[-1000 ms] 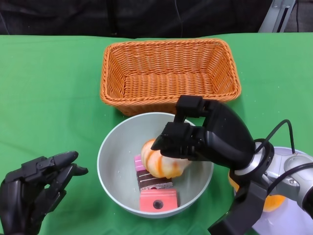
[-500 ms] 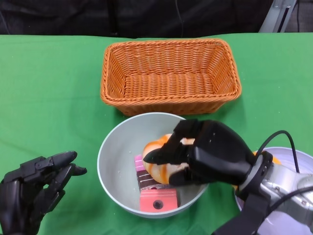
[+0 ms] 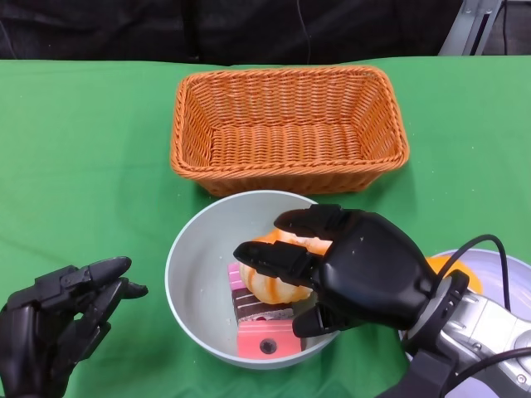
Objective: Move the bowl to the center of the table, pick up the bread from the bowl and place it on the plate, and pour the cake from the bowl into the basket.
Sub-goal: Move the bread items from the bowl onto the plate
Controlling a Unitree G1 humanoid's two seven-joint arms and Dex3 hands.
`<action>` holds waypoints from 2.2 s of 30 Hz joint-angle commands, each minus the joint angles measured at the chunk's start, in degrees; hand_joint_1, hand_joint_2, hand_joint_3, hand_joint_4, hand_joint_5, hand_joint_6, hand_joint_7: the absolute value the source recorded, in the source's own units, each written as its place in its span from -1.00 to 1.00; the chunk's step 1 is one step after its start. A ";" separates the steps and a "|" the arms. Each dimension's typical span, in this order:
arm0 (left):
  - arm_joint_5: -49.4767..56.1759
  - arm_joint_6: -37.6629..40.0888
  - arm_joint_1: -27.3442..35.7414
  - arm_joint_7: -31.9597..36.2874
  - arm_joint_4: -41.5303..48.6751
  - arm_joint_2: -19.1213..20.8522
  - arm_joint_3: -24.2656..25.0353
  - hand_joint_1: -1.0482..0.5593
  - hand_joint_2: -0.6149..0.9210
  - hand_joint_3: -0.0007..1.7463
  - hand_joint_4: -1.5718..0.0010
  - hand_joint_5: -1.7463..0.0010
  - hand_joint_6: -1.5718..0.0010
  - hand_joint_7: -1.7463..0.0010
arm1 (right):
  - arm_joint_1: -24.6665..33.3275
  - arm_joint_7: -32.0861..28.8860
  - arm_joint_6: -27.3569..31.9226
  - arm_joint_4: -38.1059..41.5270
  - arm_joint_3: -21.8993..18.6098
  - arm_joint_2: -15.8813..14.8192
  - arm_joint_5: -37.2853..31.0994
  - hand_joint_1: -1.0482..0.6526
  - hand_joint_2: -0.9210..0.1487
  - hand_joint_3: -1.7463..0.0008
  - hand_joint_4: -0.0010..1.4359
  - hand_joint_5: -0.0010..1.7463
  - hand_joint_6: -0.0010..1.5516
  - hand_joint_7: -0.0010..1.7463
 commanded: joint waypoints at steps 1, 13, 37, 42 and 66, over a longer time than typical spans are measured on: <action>-0.29 0.83 0.33 0.30 -0.63 0.71 0.22 -0.10 1.00 -0.83 -0.12 -0.07 -0.64 0.99 | 0.33 -4.33 0.18 0.68 0.05 0.06 -2.05 -0.89 -1.00 0.94 -0.30 -1.00 -0.42 -0.99; -0.09 -0.46 0.13 -0.22 -0.08 0.81 0.34 -0.11 1.00 -0.83 -0.12 -0.08 -0.63 0.99 | -1.52 -8.69 3.88 5.71 2.30 0.90 -8.04 -0.76 -0.98 1.00 -0.23 -0.97 -0.39 -0.99; -0.45 -0.77 1.01 -0.35 -1.63 0.13 -0.01 -0.06 1.00 -0.80 -0.12 -0.07 -0.63 0.99 | -11.46 -15.01 9.84 29.49 9.74 8.02 -9.08 -0.71 -0.90 1.00 -0.13 -0.97 -0.33 -0.99; -0.33 -0.95 1.42 -0.19 -2.41 -0.17 -0.18 -0.07 1.00 -0.82 -0.13 -0.06 -0.63 0.99 | -12.54 -14.12 10.45 30.88 11.13 8.78 -8.95 -0.71 -0.91 0.99 -0.10 -0.96 -0.30 -0.99; 1.25 2.93 3.29 2.48 -11.10 -1.26 -2.00 -0.06 1.00 -0.79 -0.14 -0.05 -0.63 0.99 | -14.17 -6.77 7.49 36.49 14.23 9.23 -2.52 -0.26 -0.86 0.99 0.67 -0.86 0.29 -0.97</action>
